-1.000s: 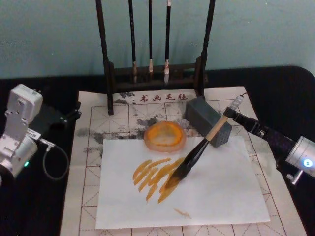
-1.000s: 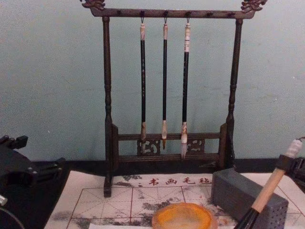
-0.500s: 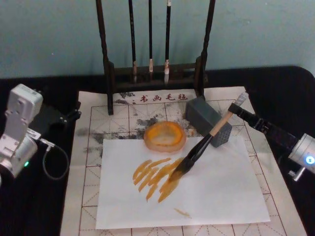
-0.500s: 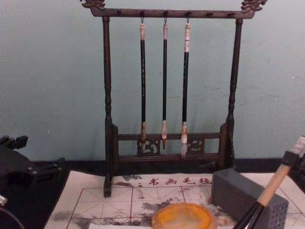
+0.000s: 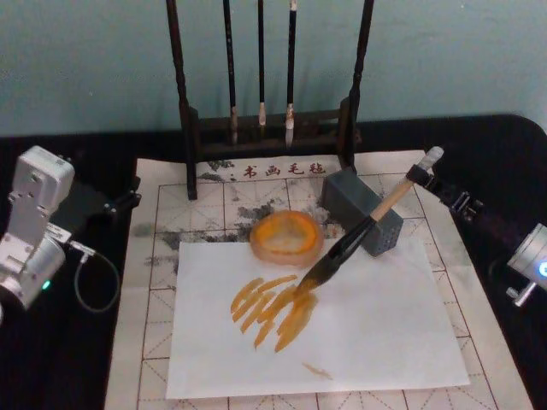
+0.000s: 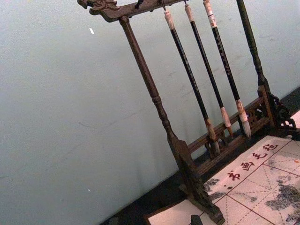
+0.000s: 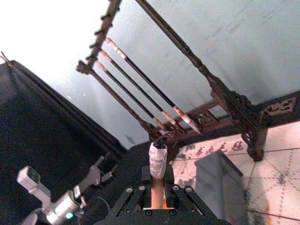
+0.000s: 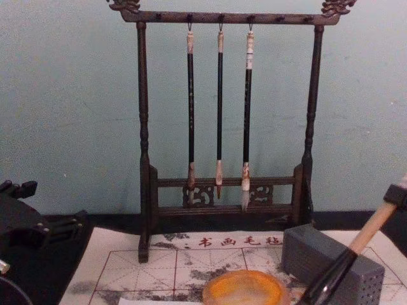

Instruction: Pick up the brush from the inkstone, write on the paper, then place the brush back to its original position.

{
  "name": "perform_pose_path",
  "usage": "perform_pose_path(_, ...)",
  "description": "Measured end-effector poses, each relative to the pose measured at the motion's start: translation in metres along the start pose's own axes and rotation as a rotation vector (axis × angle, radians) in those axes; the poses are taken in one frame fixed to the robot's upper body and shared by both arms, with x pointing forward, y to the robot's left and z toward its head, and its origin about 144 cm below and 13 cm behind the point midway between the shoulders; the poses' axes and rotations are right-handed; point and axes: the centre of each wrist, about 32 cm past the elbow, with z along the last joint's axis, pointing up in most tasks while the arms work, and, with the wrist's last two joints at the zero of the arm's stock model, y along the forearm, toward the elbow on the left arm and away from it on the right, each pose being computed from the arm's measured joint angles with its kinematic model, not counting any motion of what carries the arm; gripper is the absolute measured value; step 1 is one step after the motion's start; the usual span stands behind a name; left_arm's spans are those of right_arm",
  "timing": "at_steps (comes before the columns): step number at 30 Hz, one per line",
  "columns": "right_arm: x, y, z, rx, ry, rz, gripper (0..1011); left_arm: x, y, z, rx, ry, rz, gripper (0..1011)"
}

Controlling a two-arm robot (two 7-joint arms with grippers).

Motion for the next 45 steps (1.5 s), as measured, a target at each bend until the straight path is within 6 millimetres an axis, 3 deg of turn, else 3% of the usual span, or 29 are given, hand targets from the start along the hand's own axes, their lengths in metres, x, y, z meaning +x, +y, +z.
perform_pose_path(45,-0.0050,0.0031,-0.0029,0.054,0.046,-0.014,173,0.0000,0.0000,0.0000,0.000,0.000,0.000,1001)
